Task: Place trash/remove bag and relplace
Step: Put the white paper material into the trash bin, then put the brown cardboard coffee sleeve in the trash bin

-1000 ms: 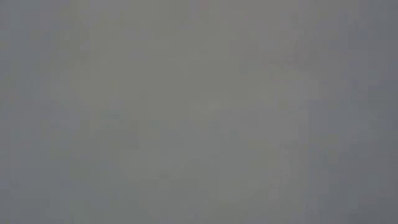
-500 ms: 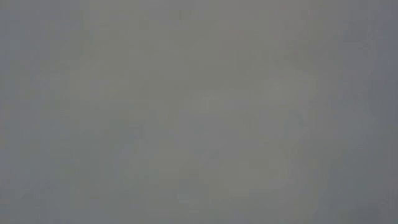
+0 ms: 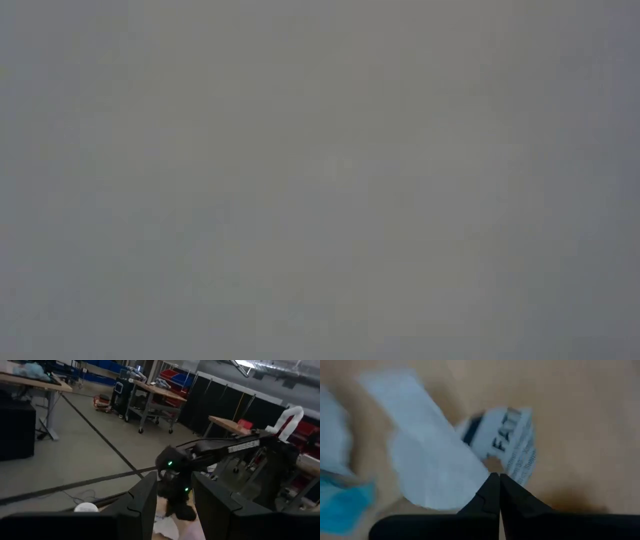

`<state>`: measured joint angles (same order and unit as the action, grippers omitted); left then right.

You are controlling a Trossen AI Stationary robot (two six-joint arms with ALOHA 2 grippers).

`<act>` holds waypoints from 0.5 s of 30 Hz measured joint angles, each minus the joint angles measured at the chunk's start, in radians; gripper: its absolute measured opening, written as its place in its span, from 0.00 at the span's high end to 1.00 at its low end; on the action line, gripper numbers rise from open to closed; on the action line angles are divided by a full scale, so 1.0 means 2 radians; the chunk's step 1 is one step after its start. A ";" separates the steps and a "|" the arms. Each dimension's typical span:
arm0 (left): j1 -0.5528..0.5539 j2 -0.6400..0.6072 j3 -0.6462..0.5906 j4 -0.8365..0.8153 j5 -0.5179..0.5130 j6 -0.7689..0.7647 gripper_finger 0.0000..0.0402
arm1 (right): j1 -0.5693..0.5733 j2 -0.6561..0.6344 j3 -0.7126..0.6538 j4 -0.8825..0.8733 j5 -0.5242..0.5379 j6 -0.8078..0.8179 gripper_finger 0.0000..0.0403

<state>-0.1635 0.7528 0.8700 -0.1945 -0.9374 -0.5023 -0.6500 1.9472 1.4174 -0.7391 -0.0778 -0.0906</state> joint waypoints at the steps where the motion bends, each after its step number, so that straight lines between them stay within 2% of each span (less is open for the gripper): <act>1: 0.000 0.000 0.000 -0.001 0.001 -0.005 0.67 | 0.003 -0.013 0.001 0.004 0.002 0.000 1.00; 9: 0.000 0.000 0.000 -0.009 0.009 -0.012 0.67 | 0.033 -0.118 0.002 0.030 0.027 0.009 1.00; 15: 0.000 0.000 0.000 -0.010 0.018 -0.003 0.67 | 0.033 -0.114 0.002 0.074 0.055 -0.011 0.99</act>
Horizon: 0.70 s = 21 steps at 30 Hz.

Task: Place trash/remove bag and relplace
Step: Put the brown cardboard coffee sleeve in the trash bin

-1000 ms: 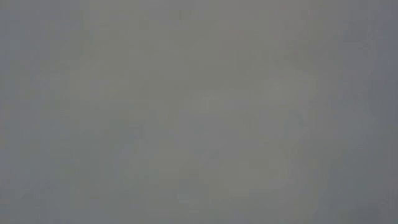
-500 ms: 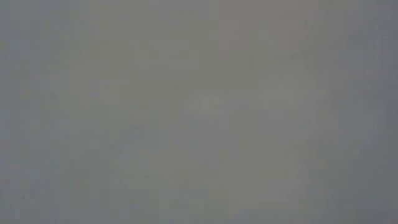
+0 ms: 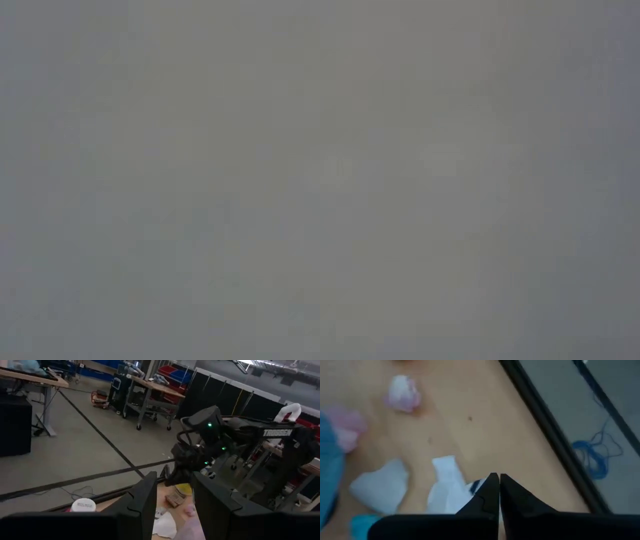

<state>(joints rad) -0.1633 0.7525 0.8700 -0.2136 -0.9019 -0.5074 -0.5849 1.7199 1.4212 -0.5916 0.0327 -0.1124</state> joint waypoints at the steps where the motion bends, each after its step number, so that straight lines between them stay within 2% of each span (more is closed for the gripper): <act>1: 0.000 0.000 0.000 0.001 0.008 0.000 0.67 | -0.002 0.008 0.000 0.001 0.002 -0.004 0.97; 6: 0.000 0.000 0.000 0.004 0.040 0.001 0.67 | -0.015 0.058 0.000 -0.051 0.022 -0.022 0.82; 10: 0.000 0.002 0.000 0.005 0.049 -0.010 0.67 | -0.023 0.096 0.000 -0.097 0.093 -0.007 0.66; 13: 0.000 0.004 0.000 0.005 0.054 -0.013 0.67 | -0.028 0.111 0.000 -0.116 0.136 0.048 0.53; 16: 0.000 0.008 0.000 0.006 0.061 -0.014 0.67 | -0.034 0.116 0.000 -0.128 0.122 0.104 0.40; 21: 0.000 0.015 0.000 0.007 0.064 -0.005 0.67 | -0.037 0.122 0.000 -0.137 0.109 0.128 0.24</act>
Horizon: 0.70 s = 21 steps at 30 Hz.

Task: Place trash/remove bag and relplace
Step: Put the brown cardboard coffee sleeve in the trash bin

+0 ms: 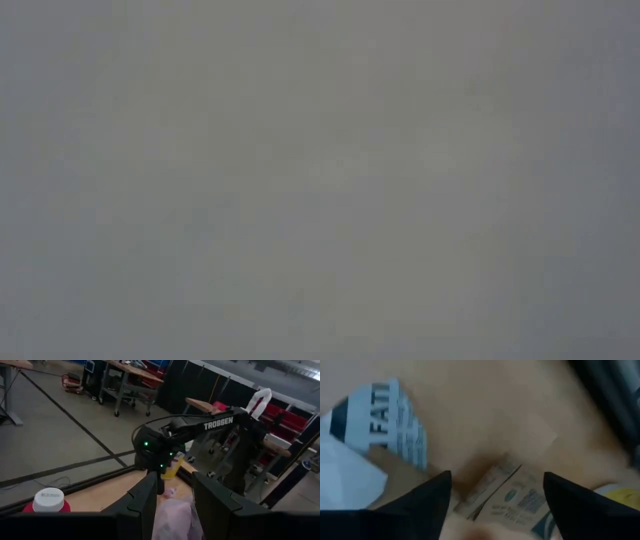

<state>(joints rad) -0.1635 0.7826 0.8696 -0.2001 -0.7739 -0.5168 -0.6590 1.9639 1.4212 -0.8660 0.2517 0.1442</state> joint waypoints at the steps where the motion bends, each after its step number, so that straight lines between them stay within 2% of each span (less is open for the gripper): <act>1: 0.000 0.001 0.000 -0.001 0.000 0.007 0.67 | -0.002 0.004 0.000 -0.002 -0.007 0.006 0.23; 7: 0.000 0.003 0.000 -0.003 -0.001 0.019 0.67 | -0.011 0.019 -0.015 0.002 -0.009 0.033 0.21; 12: 0.000 0.004 0.000 -0.004 -0.005 0.020 0.67 | -0.018 0.021 -0.027 0.003 -0.033 0.045 0.29; 16: 0.000 0.005 0.000 -0.006 -0.007 0.020 0.67 | -0.018 0.022 -0.029 0.004 -0.046 0.036 0.48; 21: 0.000 0.004 0.000 -0.019 -0.014 0.033 0.67 | -0.017 0.022 -0.030 0.006 -0.064 0.000 0.88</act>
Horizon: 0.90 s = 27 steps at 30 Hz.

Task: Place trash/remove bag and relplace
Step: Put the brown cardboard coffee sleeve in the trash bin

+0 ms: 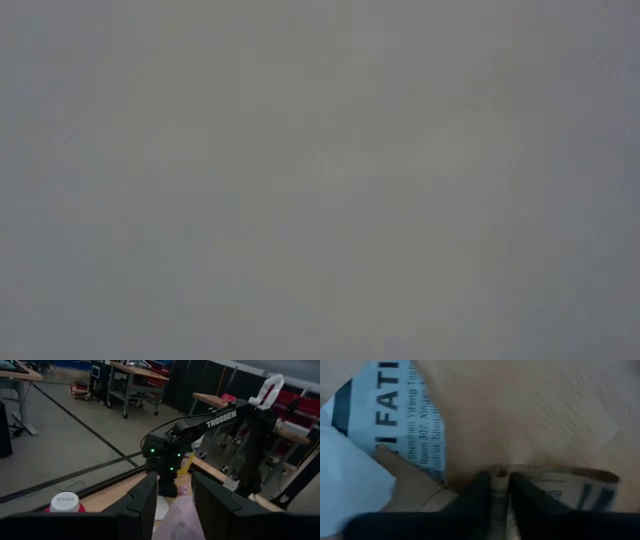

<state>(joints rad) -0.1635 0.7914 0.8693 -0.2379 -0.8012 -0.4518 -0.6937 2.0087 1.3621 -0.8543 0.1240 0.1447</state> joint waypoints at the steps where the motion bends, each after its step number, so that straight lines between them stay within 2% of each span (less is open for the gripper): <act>1: 0.000 0.000 0.000 -0.004 -0.001 0.000 0.67 | 0.001 -0.001 0.000 0.000 0.000 -0.008 0.94; 6: 0.000 0.000 0.000 -0.013 -0.004 -0.005 0.67 | 0.013 -0.021 -0.003 0.001 -0.007 -0.020 0.99; 14: 0.013 0.000 0.000 -0.070 -0.004 -0.062 0.67 | 0.049 -0.138 0.020 0.032 -0.104 -0.014 1.00; 21: 0.028 0.000 0.000 -0.074 -0.004 -0.064 0.67 | 0.106 -0.241 0.025 0.185 -0.197 0.045 1.00; 27: 0.039 0.000 0.000 -0.075 0.023 -0.065 0.67 | 0.178 -0.272 0.026 0.364 -0.270 0.066 1.00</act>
<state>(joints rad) -0.0850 0.7910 0.8696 -0.3870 -0.7558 -0.5825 -0.3375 1.4639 1.4139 -0.1260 -0.4151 0.2775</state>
